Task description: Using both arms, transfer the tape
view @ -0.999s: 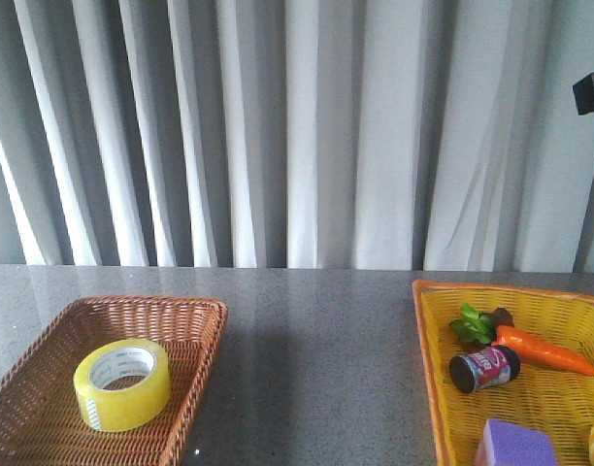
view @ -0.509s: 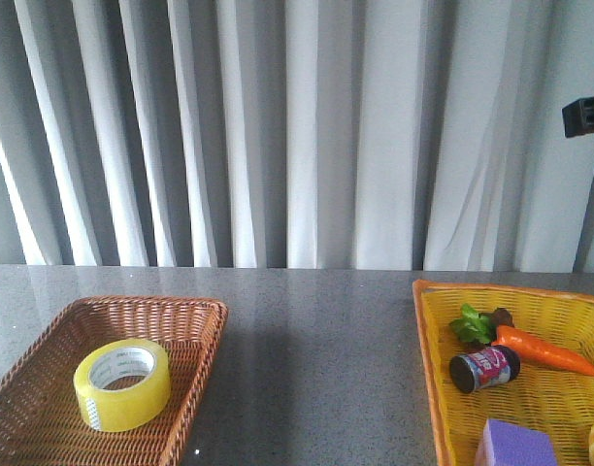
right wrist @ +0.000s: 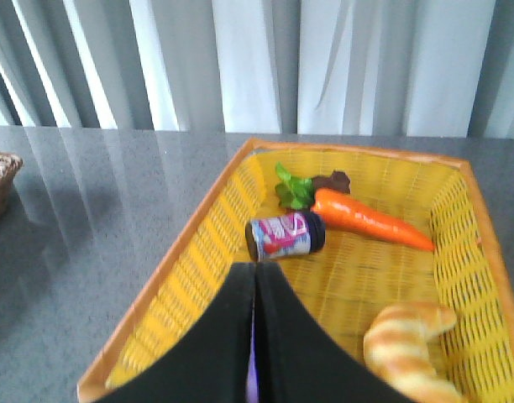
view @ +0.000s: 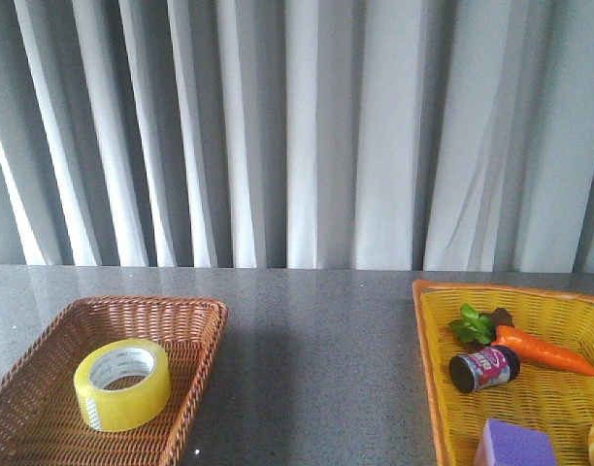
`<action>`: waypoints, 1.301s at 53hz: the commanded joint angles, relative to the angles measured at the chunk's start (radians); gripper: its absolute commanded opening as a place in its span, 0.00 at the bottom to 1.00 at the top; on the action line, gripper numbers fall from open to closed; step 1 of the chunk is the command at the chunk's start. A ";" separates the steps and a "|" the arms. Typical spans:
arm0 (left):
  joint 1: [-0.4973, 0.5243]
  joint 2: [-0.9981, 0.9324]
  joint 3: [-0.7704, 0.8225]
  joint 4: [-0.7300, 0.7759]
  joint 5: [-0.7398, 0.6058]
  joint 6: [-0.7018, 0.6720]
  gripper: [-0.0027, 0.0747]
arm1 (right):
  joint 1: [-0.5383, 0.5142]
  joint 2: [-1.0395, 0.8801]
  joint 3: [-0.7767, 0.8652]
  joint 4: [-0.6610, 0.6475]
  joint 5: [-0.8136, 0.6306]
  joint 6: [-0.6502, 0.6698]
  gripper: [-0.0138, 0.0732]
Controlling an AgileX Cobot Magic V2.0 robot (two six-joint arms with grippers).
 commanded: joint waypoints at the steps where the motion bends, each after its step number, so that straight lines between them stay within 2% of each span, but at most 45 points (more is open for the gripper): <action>1: -0.004 -0.017 -0.023 -0.011 -0.083 -0.001 0.03 | -0.001 -0.127 0.149 -0.001 -0.129 0.000 0.15; 13: -0.004 -0.017 -0.023 -0.011 -0.083 -0.001 0.03 | -0.001 -0.369 0.489 -0.002 -0.277 0.000 0.15; 25: -0.004 -0.017 -0.023 -0.011 -0.083 -0.001 0.03 | -0.001 -0.495 0.656 0.024 -0.306 0.000 0.15; 42: -0.004 -0.017 -0.023 -0.011 -0.083 -0.001 0.03 | -0.001 -0.624 0.677 -0.045 -0.294 -0.003 0.15; 57: -0.004 -0.017 -0.023 -0.011 -0.083 -0.001 0.03 | -0.005 -0.645 0.677 -0.091 -0.284 -0.006 0.15; 69: -0.004 -0.017 -0.023 -0.011 -0.083 -0.001 0.03 | -0.106 -0.645 0.677 -0.085 -0.290 -0.005 0.15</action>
